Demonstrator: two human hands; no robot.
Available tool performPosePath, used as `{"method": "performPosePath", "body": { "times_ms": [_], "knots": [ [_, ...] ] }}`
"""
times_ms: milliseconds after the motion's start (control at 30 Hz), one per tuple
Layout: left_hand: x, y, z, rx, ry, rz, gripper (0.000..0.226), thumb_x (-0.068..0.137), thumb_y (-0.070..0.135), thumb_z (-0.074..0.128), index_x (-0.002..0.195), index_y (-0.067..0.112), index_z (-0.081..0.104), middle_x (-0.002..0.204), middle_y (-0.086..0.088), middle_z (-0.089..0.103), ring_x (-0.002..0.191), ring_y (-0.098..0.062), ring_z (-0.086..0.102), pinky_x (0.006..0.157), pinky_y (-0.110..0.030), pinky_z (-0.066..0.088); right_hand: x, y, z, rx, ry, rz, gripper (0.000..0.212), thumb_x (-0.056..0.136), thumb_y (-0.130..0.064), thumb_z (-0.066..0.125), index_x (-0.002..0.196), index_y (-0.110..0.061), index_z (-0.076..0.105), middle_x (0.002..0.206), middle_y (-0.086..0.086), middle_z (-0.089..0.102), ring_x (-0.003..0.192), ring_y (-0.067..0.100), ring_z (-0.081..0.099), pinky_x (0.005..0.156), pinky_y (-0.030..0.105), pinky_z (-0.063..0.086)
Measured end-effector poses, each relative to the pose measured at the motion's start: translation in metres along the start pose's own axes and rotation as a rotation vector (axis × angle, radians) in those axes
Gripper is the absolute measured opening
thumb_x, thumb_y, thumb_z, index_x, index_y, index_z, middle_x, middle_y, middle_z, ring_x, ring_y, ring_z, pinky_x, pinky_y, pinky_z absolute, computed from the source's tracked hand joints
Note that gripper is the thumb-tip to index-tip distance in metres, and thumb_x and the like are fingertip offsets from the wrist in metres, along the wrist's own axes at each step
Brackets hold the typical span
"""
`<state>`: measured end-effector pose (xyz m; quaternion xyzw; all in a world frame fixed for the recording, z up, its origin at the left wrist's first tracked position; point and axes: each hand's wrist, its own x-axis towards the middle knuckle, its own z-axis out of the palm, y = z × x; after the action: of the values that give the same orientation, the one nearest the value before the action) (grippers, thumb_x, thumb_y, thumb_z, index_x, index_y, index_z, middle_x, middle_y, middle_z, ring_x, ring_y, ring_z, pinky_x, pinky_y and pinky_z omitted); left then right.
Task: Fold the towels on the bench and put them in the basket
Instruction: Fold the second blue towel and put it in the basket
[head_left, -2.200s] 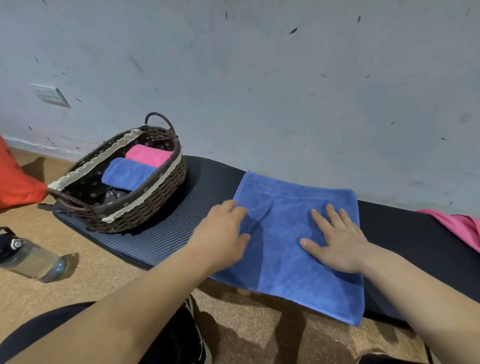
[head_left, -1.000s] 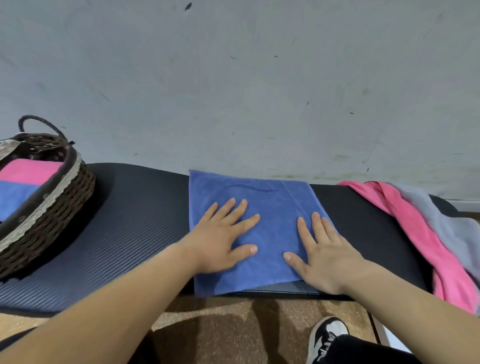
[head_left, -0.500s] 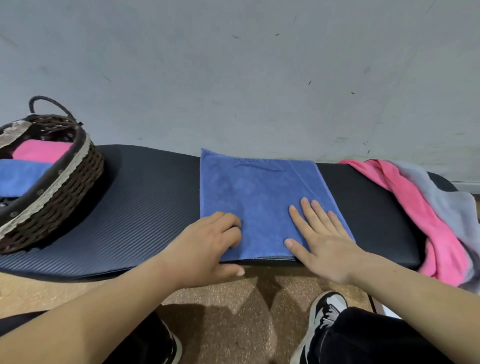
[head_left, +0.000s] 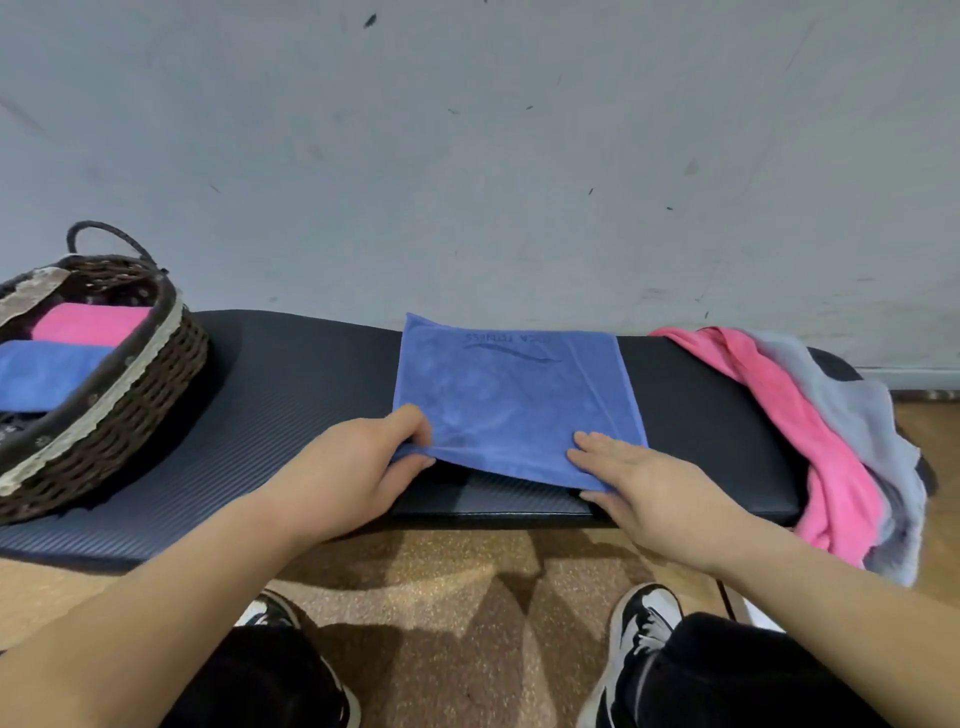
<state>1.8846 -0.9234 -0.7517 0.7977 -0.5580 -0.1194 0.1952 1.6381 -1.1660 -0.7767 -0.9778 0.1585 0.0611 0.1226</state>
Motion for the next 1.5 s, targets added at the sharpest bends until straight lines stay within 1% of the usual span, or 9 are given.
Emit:
{"method": "performPosePath", "body": {
  "times_ms": [133,300,467,567,700,833,1133,1367,1500],
  "knots": [
    [0.005,-0.011,-0.007,0.017,-0.048,-0.077,0.025,0.096,0.021,0.057,0.101,0.043,0.048,0.096,0.016,0.07,0.083,-0.007,0.065,0.075,-0.037,0.055,-0.003,0.026,-0.017,0.016,0.004,0.06,0.046,0.101,-0.022,0.053,0.144,-0.038,0.054,0.149,-0.019,0.053,0.132,0.013,0.057,0.103,0.034,0.049],
    [0.007,-0.006,-0.01,-0.153,-0.042,-0.14,0.019,0.095,0.017,0.065,0.1,0.036,0.064,0.089,0.018,0.07,0.076,-0.007,0.064,0.072,-0.03,0.054,-0.008,0.034,-0.039,0.188,-0.104,0.094,0.043,0.098,-0.011,0.053,0.13,-0.036,0.066,0.121,-0.016,0.073,0.106,0.009,0.067,0.091,0.028,0.052],
    [0.0,-0.004,-0.017,-0.42,-0.159,-0.233,0.025,0.09,0.001,0.067,0.086,0.026,0.069,0.079,-0.007,0.072,0.067,-0.017,0.058,0.065,-0.031,0.045,-0.016,0.039,-0.065,0.413,-0.2,0.153,0.011,0.091,-0.026,0.072,0.093,-0.036,0.075,0.078,-0.012,0.073,0.07,0.007,0.065,0.071,0.031,0.055],
    [-0.004,-0.001,-0.023,-0.584,-0.244,-0.273,0.028,0.091,-0.006,0.065,0.085,0.02,0.072,0.081,-0.019,0.072,0.07,-0.018,0.059,0.068,-0.031,0.045,-0.021,0.034,-0.076,0.614,-0.303,0.193,0.007,0.089,-0.015,0.078,0.086,-0.02,0.076,0.063,-0.009,0.068,0.056,0.003,0.058,0.057,0.021,0.049],
    [-0.006,0.003,-0.03,-0.717,-0.263,-0.327,0.024,0.096,-0.006,0.061,0.091,0.013,0.074,0.084,-0.019,0.072,0.07,-0.016,0.063,0.06,-0.024,0.051,-0.019,0.032,-0.082,0.769,-0.324,0.257,0.005,0.091,-0.013,0.076,0.088,-0.009,0.074,0.069,0.0,0.072,0.062,0.015,0.066,0.06,0.028,0.057],
    [0.013,0.005,-0.032,-0.71,-0.05,-0.377,0.013,0.099,0.001,0.061,0.101,0.009,0.071,0.087,-0.012,0.078,0.071,-0.015,0.068,0.062,-0.027,0.057,-0.002,0.044,-0.081,0.808,-0.039,0.346,0.003,0.092,-0.012,0.074,0.09,-0.011,0.074,0.069,0.0,0.072,0.057,0.017,0.061,0.053,0.028,0.055],
    [0.084,-0.016,-0.017,-0.328,0.221,-0.45,0.01,0.093,0.018,0.067,0.09,0.027,0.07,0.078,0.009,0.077,0.078,-0.008,0.072,0.077,-0.034,0.058,0.074,0.07,-0.06,0.69,0.274,0.521,0.004,0.09,-0.019,0.075,0.087,-0.018,0.073,0.083,0.004,0.071,0.073,0.018,0.063,0.064,0.031,0.052],
    [0.114,-0.037,0.002,-0.139,0.158,-0.494,0.011,0.088,0.017,0.068,0.084,0.027,0.069,0.074,0.006,0.071,0.075,-0.011,0.066,0.062,-0.026,0.049,0.102,0.084,-0.037,0.5,0.225,0.544,0.005,0.094,-0.023,0.069,0.09,-0.02,0.072,0.084,-0.006,0.068,0.078,0.012,0.061,0.065,0.025,0.047],
    [0.119,-0.043,0.007,-0.061,0.096,-0.497,0.011,0.088,0.024,0.071,0.099,0.024,0.067,0.093,0.007,0.069,0.086,-0.016,0.065,0.071,-0.032,0.053,0.106,0.088,-0.024,0.482,0.234,0.577,0.007,0.092,-0.028,0.07,0.089,-0.022,0.068,0.077,-0.004,0.064,0.072,0.014,0.06,0.06,0.028,0.044]
  ]
}}
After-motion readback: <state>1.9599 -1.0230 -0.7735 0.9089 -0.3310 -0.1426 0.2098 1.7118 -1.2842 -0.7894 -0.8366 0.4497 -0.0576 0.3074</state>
